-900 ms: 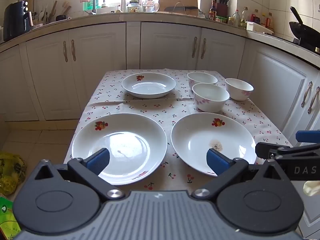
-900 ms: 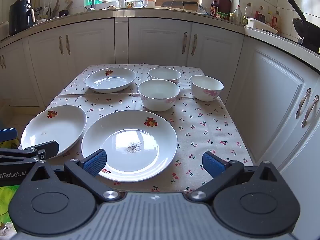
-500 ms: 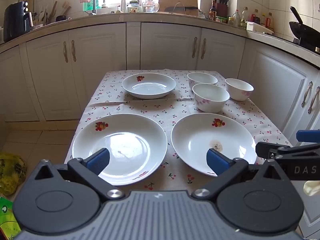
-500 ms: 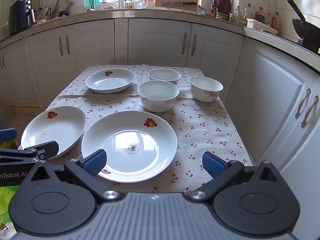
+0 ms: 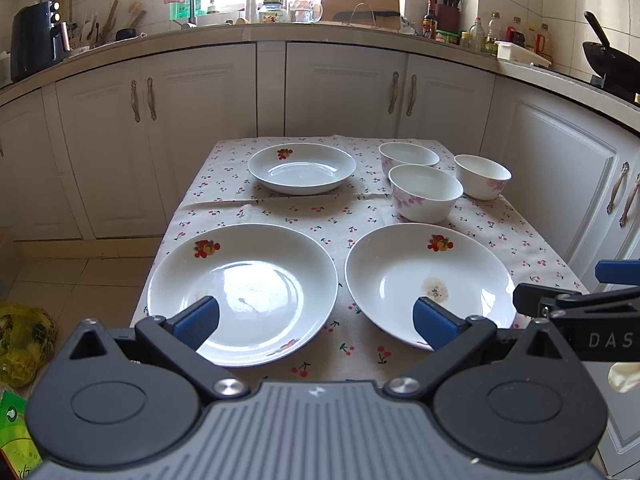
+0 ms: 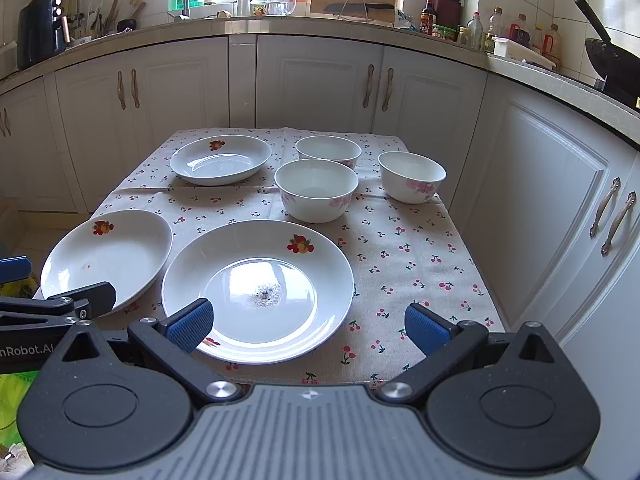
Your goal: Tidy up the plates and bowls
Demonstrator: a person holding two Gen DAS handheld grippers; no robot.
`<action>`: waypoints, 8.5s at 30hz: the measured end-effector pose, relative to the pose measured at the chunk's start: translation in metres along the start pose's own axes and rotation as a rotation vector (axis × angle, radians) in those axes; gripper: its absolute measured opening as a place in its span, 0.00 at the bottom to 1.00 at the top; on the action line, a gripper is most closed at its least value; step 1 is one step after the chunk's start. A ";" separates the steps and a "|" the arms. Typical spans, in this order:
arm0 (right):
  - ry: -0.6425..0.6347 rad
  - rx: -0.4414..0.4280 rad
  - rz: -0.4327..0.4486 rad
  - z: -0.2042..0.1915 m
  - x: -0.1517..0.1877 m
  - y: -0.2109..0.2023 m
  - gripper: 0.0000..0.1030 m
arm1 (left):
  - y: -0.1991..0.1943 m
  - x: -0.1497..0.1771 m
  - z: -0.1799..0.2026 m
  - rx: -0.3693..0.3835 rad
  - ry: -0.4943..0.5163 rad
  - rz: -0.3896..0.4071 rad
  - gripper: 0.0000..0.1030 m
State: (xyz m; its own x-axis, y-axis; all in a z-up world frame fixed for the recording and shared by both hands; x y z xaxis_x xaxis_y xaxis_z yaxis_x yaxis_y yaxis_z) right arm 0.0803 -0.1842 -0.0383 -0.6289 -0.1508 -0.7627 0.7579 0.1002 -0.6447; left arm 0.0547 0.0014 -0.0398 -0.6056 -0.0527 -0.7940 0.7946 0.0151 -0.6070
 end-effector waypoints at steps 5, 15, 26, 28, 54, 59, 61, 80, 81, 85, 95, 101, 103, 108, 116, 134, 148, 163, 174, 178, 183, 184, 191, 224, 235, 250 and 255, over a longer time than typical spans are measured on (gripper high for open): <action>0.000 0.000 -0.001 -0.001 0.000 0.000 1.00 | 0.000 0.000 0.001 -0.001 0.001 0.001 0.99; 0.000 0.000 0.000 0.000 -0.001 0.000 1.00 | 0.000 -0.001 0.001 0.000 0.000 0.002 0.99; 0.001 0.001 0.002 0.000 -0.001 -0.001 1.00 | -0.001 -0.001 0.001 0.000 0.001 0.002 0.99; 0.002 0.001 0.002 0.000 -0.001 -0.001 1.00 | -0.001 -0.001 0.001 0.000 0.000 0.002 0.99; 0.001 0.002 0.003 -0.001 -0.001 -0.001 1.00 | -0.001 -0.003 0.002 0.017 -0.008 -0.002 0.99; 0.000 0.002 0.003 -0.001 -0.001 -0.001 1.00 | 0.001 -0.004 0.003 0.021 -0.006 0.003 0.99; -0.004 0.005 0.001 0.000 -0.002 -0.001 1.00 | 0.002 -0.003 0.002 0.028 -0.006 0.004 0.99; -0.118 -0.113 0.050 -0.012 -0.035 0.021 1.00 | 0.015 -0.013 -0.013 0.060 0.056 0.079 0.99; -0.123 -0.123 0.055 -0.013 -0.037 0.023 1.00 | 0.016 -0.012 -0.015 0.062 0.067 0.086 0.99; -0.148 -0.207 0.073 -0.023 -0.045 0.028 1.00 | 0.021 -0.011 -0.026 0.090 0.063 0.095 0.99; -0.143 -0.425 0.002 -0.060 -0.066 0.060 1.00 | 0.033 0.005 -0.059 0.137 0.072 0.044 0.99; -0.230 -0.472 -0.042 -0.094 -0.069 0.082 1.00 | 0.041 0.026 -0.083 0.145 0.111 -0.010 0.99; -0.257 -0.489 -0.065 -0.106 -0.069 0.090 1.00 | 0.045 0.032 -0.088 0.152 0.129 -0.026 0.99; -0.291 -0.523 -0.137 -0.128 -0.070 0.112 1.00 | 0.050 0.043 -0.101 0.196 0.165 -0.051 0.99; -0.309 -0.549 -0.229 -0.147 -0.065 0.143 1.00 | 0.067 0.047 -0.112 0.258 0.195 -0.068 0.99; -0.295 -0.625 -0.359 -0.167 -0.068 0.190 0.83 | 0.088 0.045 -0.113 0.341 0.256 -0.070 0.99; -0.254 -0.696 -0.412 -0.167 -0.074 0.202 0.73 | 0.092 0.043 -0.111 0.371 0.306 -0.080 0.99; -0.248 -0.715 -0.406 -0.166 -0.082 0.198 0.73 | 0.102 0.032 -0.114 0.356 0.322 -0.097 0.99; -0.186 -0.660 -0.356 -0.150 -0.108 0.218 0.73 | 0.133 0.003 -0.114 0.364 0.362 -0.063 0.99; -0.168 -0.645 -0.353 -0.146 -0.111 0.225 0.73 | 0.145 -0.002 -0.116 0.364 0.361 -0.062 0.99; -0.172 -0.634 -0.351 -0.147 -0.112 0.232 0.73 | 0.154 -0.008 -0.118 0.345 0.370 -0.049 0.99; -0.171 -0.632 -0.353 -0.148 -0.112 0.233 0.73 | 0.155 -0.009 -0.118 0.341 0.377 -0.045 0.99; -0.162 -0.621 -0.354 -0.145 -0.112 0.238 0.73 | 0.163 -0.012 -0.117 0.335 0.410 -0.038 0.99; -0.285 -0.502 -0.070 -0.097 -0.104 0.120 1.00 | 0.085 -0.007 -0.103 0.256 0.307 0.009 0.99; -0.231 -0.377 0.009 -0.027 -0.035 0.073 1.00 | 0.055 0.000 -0.062 0.225 0.180 0.062 0.99; -0.192 -0.348 -0.020 0.020 0.037 0.054 1.00 | 0.048 0.003 -0.016 0.251 0.179 0.060 0.99; -0.211 -0.349 -0.026 0.019 0.041 0.063 1.00 | 0.051 0.002 -0.012 0.253 0.178 0.038 0.99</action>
State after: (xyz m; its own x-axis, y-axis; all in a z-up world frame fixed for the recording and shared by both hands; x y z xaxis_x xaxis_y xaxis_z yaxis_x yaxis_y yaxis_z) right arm 0.1056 -0.2029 -0.1094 -0.5704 -0.3523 -0.7420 0.6146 0.4163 -0.6701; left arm 0.0936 0.0145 -0.0728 -0.5556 0.1195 -0.8228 0.7889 -0.2367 -0.5670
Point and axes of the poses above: each gripper's, at about its wrist camera, not at the fingertips, and y roughly the way its jaws point, z to its right, x to its underside, the point moved 7 cm from there along y, roughly the way its jaws point, and after that the axes turned 1 degree about -z, right-handed, at the moved point
